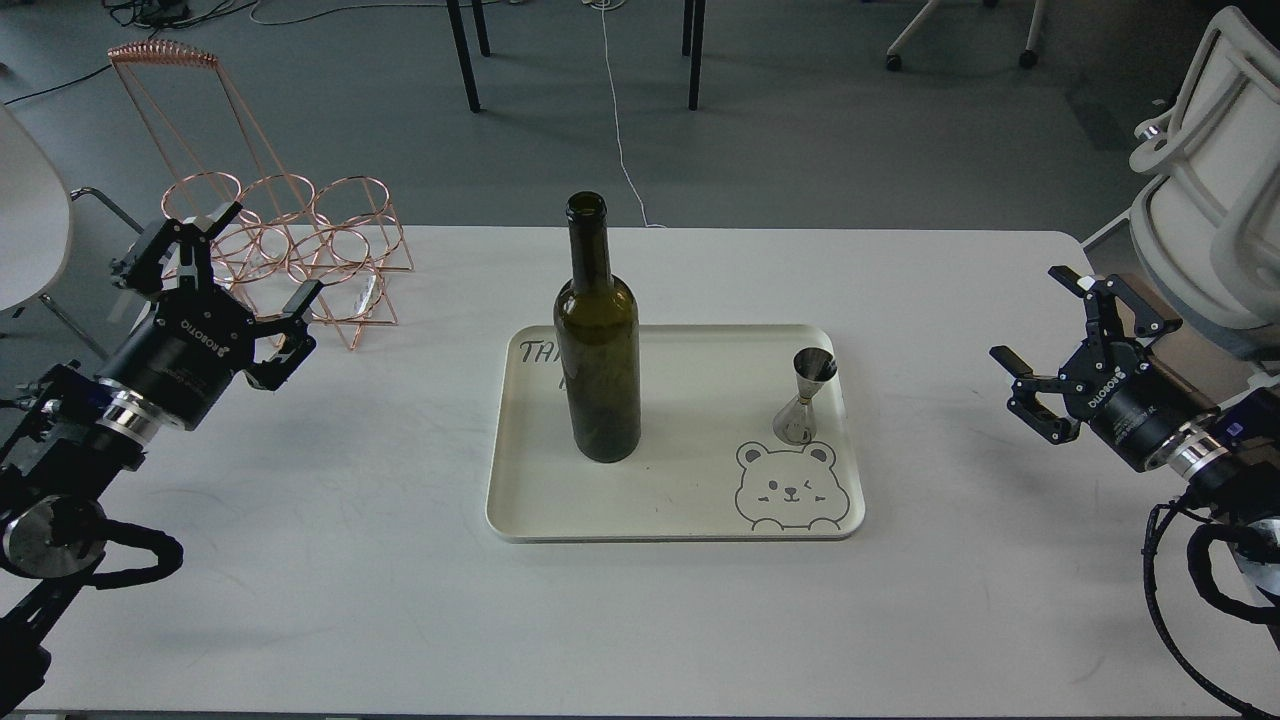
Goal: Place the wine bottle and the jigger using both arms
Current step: 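Move the right gripper toward the steel jigger on the tray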
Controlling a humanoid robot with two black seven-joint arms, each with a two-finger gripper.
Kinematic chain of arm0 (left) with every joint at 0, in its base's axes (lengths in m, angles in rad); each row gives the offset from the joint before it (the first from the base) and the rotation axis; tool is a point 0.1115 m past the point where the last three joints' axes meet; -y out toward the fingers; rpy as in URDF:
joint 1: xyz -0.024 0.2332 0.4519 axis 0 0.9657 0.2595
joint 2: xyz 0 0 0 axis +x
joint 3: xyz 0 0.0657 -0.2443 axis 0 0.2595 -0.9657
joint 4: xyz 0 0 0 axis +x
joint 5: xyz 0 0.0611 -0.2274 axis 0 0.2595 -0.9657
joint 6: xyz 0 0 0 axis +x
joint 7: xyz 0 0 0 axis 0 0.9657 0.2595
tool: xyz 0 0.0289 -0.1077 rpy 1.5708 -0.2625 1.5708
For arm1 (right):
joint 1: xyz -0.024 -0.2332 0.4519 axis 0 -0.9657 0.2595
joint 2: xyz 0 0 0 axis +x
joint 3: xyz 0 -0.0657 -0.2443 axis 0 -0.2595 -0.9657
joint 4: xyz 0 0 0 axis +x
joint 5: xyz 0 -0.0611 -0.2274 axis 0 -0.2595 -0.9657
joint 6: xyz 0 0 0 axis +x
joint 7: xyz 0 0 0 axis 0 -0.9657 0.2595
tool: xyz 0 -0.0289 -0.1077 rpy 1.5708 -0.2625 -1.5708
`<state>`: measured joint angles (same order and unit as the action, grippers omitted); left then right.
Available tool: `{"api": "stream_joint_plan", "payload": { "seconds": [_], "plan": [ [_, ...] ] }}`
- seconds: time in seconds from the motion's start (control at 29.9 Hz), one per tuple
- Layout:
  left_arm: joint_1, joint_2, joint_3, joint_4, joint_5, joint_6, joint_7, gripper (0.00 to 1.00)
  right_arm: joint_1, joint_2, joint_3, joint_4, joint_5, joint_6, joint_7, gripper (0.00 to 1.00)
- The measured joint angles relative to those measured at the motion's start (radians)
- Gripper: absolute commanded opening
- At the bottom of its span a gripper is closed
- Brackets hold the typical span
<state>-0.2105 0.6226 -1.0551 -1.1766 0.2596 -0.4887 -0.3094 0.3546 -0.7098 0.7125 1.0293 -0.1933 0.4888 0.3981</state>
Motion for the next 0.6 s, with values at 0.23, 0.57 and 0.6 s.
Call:
{"api": "stream_joint_plan", "payload": {
  "seconds": [0.23,0.57,0.6],
  "plan": [
    [0.003,0.005,0.0,0.003,-0.001,0.0,-0.018,0.98,-0.01,0.002,0.023,0.003,-0.008,0.0,0.004,0.99],
    [-0.017,0.032,0.023,0.041,0.054,0.0,-0.029,0.98,0.007,-0.09,0.134,0.095,-0.529,0.0,0.075,0.99],
    [-0.017,0.033,0.021,0.041,0.055,0.0,-0.031,0.98,0.007,-0.103,0.142,0.118,-0.602,0.0,0.081,0.99]
  ]
}}
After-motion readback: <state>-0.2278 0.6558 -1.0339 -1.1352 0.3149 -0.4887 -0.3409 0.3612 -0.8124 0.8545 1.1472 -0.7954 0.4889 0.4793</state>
